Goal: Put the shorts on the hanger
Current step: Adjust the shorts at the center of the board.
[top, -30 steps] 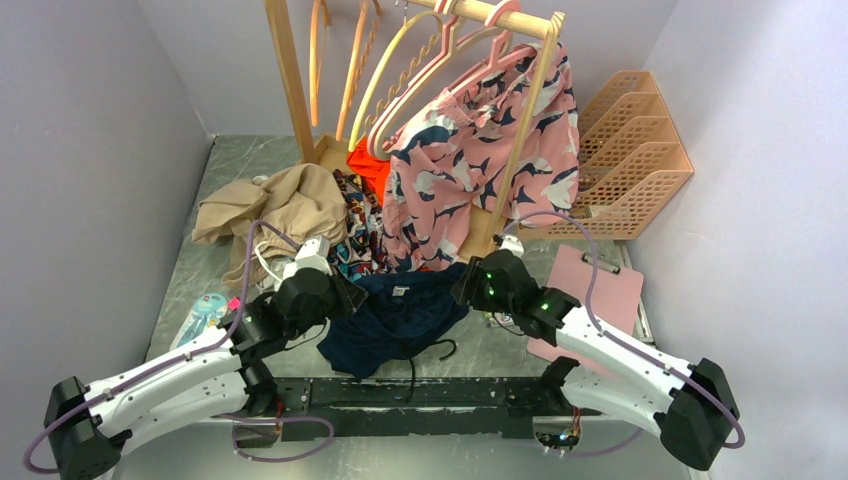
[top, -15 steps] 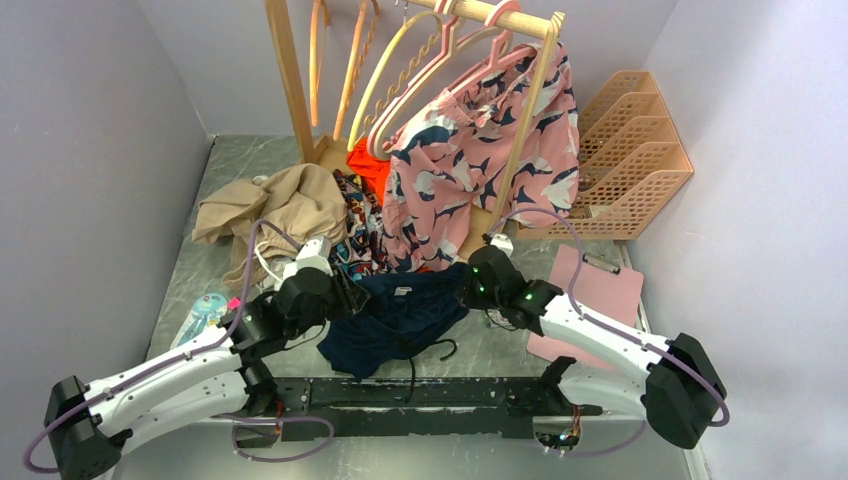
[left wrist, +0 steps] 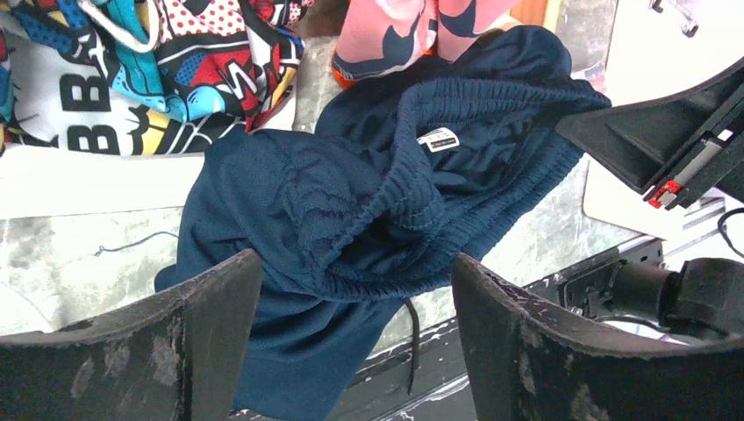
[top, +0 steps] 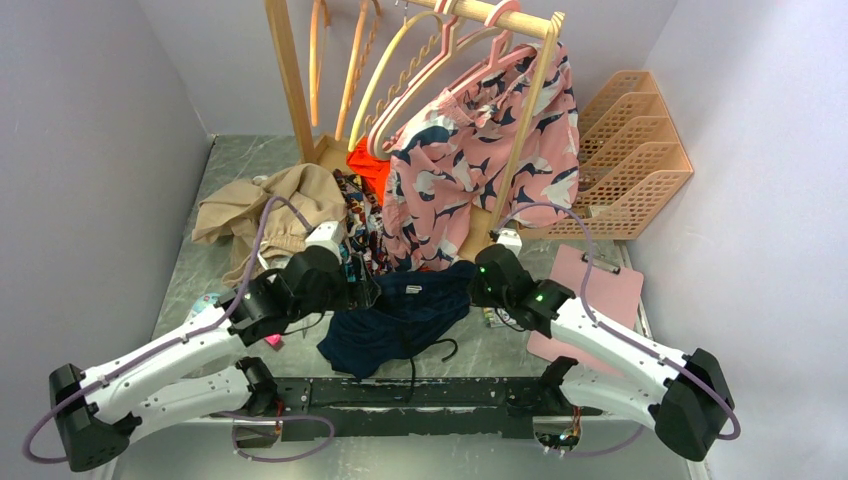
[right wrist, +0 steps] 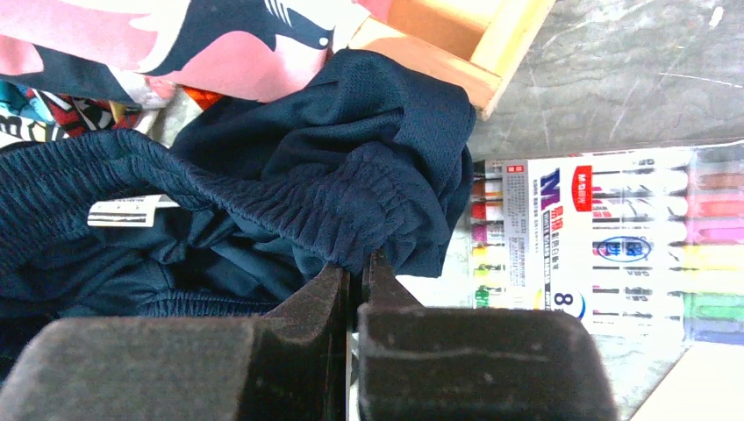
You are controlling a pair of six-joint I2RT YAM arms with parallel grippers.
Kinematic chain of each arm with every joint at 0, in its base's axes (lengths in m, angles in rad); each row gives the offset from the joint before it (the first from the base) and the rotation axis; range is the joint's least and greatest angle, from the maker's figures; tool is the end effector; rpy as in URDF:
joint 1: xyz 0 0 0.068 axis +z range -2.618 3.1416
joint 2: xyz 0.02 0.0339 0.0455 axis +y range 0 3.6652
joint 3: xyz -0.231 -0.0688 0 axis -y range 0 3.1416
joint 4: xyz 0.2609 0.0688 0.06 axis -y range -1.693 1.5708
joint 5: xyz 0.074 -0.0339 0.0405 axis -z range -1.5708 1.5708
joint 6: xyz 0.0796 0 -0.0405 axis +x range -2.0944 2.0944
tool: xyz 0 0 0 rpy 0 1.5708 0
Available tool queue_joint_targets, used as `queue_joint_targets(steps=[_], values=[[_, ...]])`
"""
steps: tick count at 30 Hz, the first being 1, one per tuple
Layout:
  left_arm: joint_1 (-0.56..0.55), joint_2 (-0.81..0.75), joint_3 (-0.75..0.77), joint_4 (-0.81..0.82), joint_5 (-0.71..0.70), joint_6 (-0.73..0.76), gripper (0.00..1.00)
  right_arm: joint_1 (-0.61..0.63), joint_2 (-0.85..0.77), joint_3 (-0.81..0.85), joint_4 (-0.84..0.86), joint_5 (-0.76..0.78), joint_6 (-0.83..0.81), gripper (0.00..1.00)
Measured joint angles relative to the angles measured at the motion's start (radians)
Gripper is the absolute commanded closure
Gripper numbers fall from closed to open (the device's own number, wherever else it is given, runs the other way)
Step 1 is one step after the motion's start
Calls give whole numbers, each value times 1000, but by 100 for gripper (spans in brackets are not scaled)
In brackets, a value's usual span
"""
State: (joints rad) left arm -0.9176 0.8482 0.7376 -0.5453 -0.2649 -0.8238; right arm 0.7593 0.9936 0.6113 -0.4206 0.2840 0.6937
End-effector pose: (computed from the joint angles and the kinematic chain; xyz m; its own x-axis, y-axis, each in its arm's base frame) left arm 0.1701 -0.1880 0.2256 -0.7217 -0.2222 -0.6556 0.1631 0.8658 -0.4730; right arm 0.2060 0.1648 0.1572 -0.7335 0.1501 -0.6630 -0.0659 0.9550 0.2892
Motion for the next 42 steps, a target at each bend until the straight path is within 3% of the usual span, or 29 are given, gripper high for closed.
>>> queue_joint_targets(steps=[12, 20, 29, 37, 40, 42], values=[[0, 100, 86, -131, 57, 150, 20, -1, -4, 16, -27, 16, -45, 100], [55, 59, 29, -59, 122, 229, 23, -8, -45, 16, -27, 1, -66, 100], [153, 82, 24, 21, 206, 309, 33, -8, -71, 5, -27, -12, -79, 100], [210, 105, -31, 53, 296, 341, 48, -8, -86, 1, -27, -23, -92, 100], [210, 119, -32, 66, 323, 347, 61, -8, -90, 1, -27, -27, -95, 100], [210, 124, -32, 77, 338, 354, 78, -8, -91, 1, -27, -31, -97, 100]])
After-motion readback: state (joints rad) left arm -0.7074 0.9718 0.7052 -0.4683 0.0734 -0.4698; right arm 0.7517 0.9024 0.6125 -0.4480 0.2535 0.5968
